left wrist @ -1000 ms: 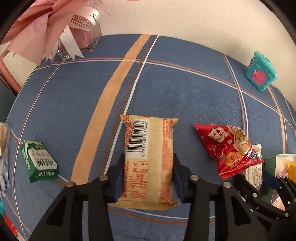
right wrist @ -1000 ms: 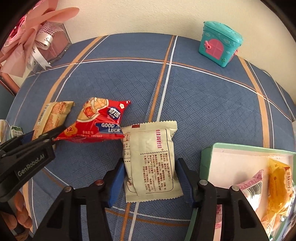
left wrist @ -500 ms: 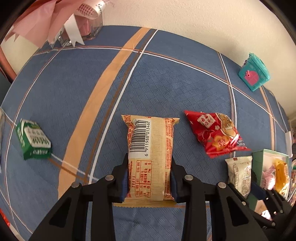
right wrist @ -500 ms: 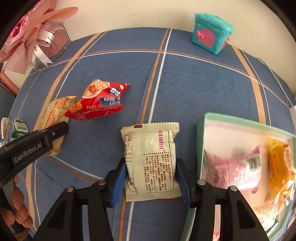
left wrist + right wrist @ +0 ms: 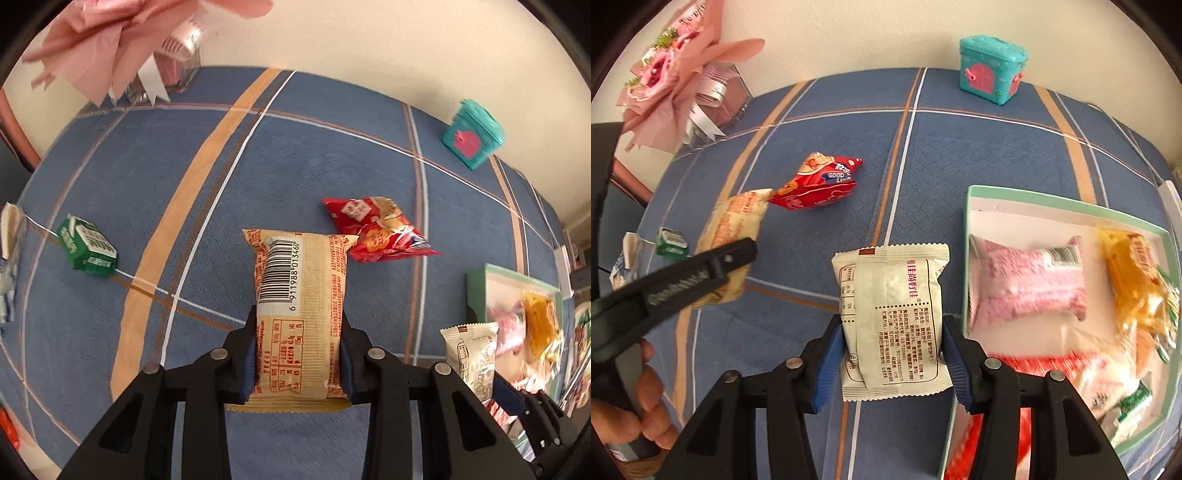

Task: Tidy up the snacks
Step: 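Carry both packs over the tray and lower them inside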

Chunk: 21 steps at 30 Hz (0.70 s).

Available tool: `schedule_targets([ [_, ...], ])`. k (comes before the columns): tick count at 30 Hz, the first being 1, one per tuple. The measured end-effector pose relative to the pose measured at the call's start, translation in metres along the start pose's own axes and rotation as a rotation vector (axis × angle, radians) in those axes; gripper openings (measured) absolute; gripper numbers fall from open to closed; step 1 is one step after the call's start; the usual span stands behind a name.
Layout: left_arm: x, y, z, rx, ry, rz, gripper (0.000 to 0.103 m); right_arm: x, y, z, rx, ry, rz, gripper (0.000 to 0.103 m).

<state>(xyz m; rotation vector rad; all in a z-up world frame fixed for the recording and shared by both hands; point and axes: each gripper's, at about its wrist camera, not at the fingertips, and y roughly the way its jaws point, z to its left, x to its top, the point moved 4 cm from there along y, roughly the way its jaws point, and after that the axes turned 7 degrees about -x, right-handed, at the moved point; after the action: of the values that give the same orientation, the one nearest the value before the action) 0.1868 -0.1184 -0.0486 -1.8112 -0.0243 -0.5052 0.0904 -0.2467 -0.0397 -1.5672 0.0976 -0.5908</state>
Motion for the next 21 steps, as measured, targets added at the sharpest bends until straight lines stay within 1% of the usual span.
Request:
schedule_targets([
  [7,-0.004,-0.028,-0.014,0.027,0.035,-0.07,0.037,-0.023,-0.039,-0.015,0.012,0.007,-0.054,0.054],
  [8,-0.006,-0.034,-0.016,0.03,0.036,-0.081,0.037,-0.018,-0.038,-0.01,0.009,0.005,-0.064,0.054],
  [10,-0.01,-0.042,-0.02,0.033,0.035,-0.098,0.037,-0.016,-0.046,-0.014,0.005,0.006,-0.079,0.054],
  [16,-0.018,-0.058,-0.038,0.043,0.039,-0.139,0.037,-0.019,-0.066,-0.026,0.013,0.032,-0.113,0.054],
  [18,-0.019,-0.062,-0.048,0.034,0.044,-0.151,0.037,-0.019,-0.068,-0.035,0.01,0.05,-0.119,0.054],
  [21,-0.019,-0.063,-0.067,0.005,0.057,-0.155,0.037,-0.016,-0.068,-0.055,-0.02,0.092,-0.12,0.054],
])
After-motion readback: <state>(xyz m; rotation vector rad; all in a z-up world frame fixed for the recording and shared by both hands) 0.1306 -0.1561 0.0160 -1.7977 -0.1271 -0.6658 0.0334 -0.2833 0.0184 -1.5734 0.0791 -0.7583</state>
